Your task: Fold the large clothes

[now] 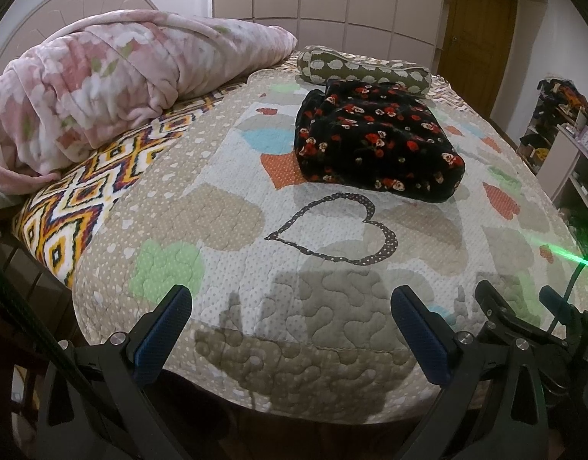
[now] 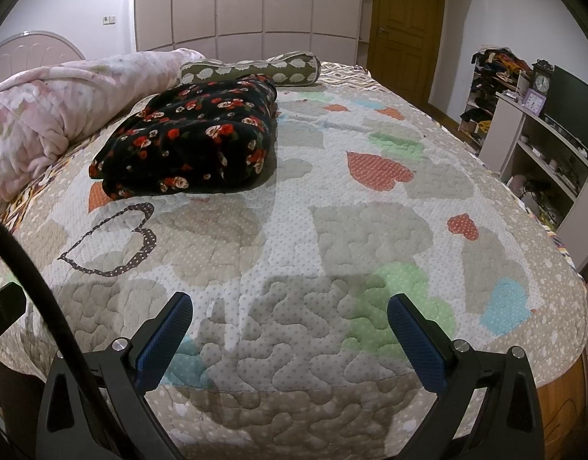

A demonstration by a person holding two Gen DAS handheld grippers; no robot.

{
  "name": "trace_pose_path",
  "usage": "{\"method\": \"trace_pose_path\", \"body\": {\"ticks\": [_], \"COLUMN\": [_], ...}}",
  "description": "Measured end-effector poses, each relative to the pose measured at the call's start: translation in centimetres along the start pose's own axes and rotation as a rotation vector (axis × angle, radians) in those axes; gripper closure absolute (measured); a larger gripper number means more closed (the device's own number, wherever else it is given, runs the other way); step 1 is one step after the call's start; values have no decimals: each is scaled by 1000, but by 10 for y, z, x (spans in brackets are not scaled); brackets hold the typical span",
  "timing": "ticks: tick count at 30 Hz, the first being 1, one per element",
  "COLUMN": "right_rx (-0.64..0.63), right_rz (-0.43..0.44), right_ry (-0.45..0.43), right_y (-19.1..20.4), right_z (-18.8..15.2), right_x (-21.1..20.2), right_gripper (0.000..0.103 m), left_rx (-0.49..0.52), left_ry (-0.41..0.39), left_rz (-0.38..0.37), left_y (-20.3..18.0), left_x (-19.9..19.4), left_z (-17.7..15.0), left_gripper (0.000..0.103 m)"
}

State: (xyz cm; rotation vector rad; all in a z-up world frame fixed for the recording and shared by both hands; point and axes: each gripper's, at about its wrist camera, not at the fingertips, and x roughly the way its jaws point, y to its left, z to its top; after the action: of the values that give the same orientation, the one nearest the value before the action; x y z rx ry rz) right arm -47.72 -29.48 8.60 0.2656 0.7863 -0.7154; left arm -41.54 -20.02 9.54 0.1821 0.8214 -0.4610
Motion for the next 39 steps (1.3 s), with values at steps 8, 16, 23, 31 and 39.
{"method": "trace_pose_path", "body": {"ticks": [8,16,23,31,39], "right_rx": [-6,-8,-10,-14,-27], "right_rz": [3,6,6,7,8], "right_ry": [2,3,4,5,8], "right_y": [-1,-1,-1,-1,-1], "right_z": [-2,-3,-2,-2,-5], "right_x": [1,1,1,1,0], "right_gripper": [0,0,0,0,0], "left_rx": [1,3,4,5,9], "left_ry": [2,4,6,11,12], "left_rz": [0,-1,-2,-3,-4], "left_y": [-1,0,0,4,1], "left_x": [1,1,2,5,6], "left_z": [2,2,2,2,5], "left_gripper": [0,0,0,0,0]}}
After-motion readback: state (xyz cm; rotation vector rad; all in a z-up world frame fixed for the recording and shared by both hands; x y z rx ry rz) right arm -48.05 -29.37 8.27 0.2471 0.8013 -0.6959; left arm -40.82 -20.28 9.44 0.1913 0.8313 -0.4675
